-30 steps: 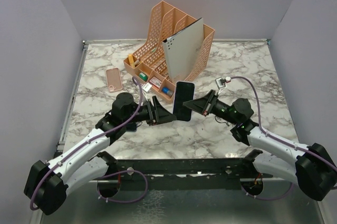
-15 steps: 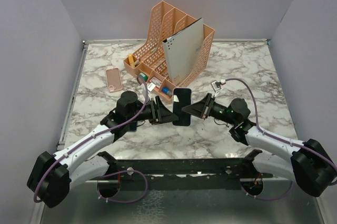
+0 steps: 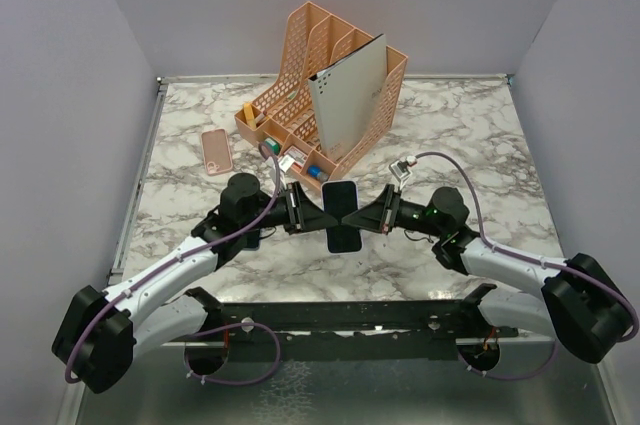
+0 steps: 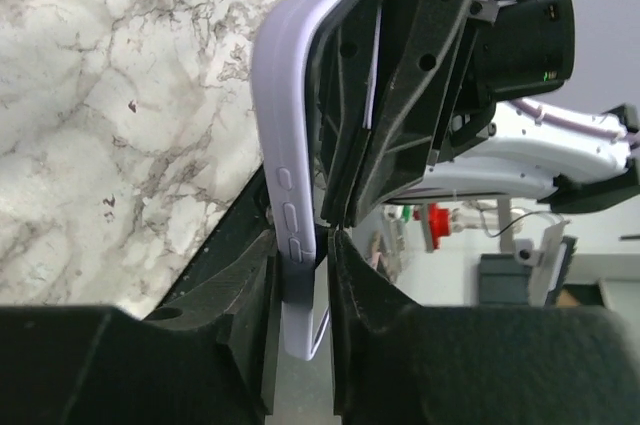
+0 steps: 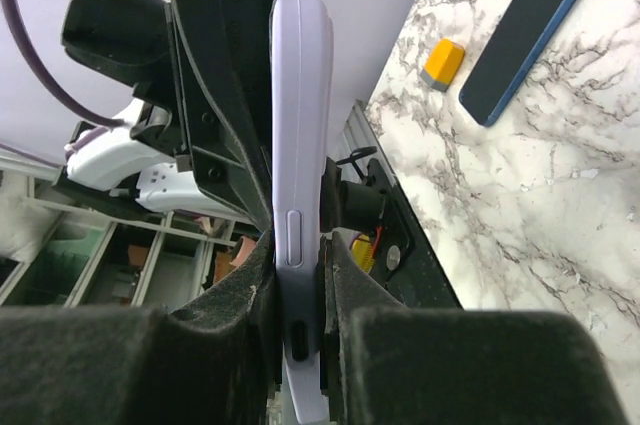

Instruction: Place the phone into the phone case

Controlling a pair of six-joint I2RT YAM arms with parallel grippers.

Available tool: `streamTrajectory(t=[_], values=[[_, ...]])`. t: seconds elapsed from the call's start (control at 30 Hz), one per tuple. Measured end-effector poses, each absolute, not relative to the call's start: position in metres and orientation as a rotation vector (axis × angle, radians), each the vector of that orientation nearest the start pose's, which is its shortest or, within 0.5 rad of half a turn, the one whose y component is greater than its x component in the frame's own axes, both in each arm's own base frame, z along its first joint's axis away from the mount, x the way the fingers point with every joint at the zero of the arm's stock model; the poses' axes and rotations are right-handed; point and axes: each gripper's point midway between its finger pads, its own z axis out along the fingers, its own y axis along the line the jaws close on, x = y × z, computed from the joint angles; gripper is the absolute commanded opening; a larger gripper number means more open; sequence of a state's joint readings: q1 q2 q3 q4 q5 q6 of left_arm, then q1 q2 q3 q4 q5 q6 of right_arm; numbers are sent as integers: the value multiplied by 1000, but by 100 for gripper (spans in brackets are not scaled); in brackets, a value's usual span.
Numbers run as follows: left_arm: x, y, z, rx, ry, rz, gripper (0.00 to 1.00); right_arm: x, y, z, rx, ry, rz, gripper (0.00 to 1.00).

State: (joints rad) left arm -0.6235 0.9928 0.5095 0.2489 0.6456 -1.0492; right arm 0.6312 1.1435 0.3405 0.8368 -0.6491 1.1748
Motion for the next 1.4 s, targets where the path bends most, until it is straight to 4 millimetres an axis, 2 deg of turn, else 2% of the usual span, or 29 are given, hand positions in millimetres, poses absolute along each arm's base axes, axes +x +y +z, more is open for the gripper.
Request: streamTrajectory(t=[0.07, 0.13, 0.23, 0.47, 0.7, 0.83, 0.97, 1.1, 1.33, 1.37, 1.4], values=[[168, -286, 210, 98, 2130, -1685, 0, 172, 297, 207, -124, 1909, 1839, 14], [167, -286, 212, 99, 2121, -1692, 0, 172, 296, 208, -132, 1908, 1844, 27], [166, -286, 215, 103, 2104, -1695, 0, 169, 296, 209, -148, 1905, 1852, 40], [162, -285, 219, 115, 2084, -1698, 0, 156, 290, 216, -183, 1875, 1876, 44], [166, -278, 216, 63, 2064, -1645, 0, 142, 283, 200, -154, 1929, 1909, 44], [170, -277, 216, 45, 2059, -1629, 0, 141, 282, 198, -144, 1943, 1914, 41], [170, -277, 216, 45, 2058, -1629, 0, 141, 283, 196, -135, 1955, 1910, 18], [171, -276, 215, 40, 2062, -1620, 0, 143, 283, 190, -104, 1989, 1910, 1], [176, -274, 211, 60, 2104, -1536, 0, 148, 284, 184, -40, 2023, 1895, 0], [176, -274, 211, 64, 2109, -1529, 6, 148, 284, 184, -42, 2024, 1890, 0], [176, -274, 211, 70, 2111, -1526, 17, 148, 284, 183, -51, 2020, 1883, 1]])
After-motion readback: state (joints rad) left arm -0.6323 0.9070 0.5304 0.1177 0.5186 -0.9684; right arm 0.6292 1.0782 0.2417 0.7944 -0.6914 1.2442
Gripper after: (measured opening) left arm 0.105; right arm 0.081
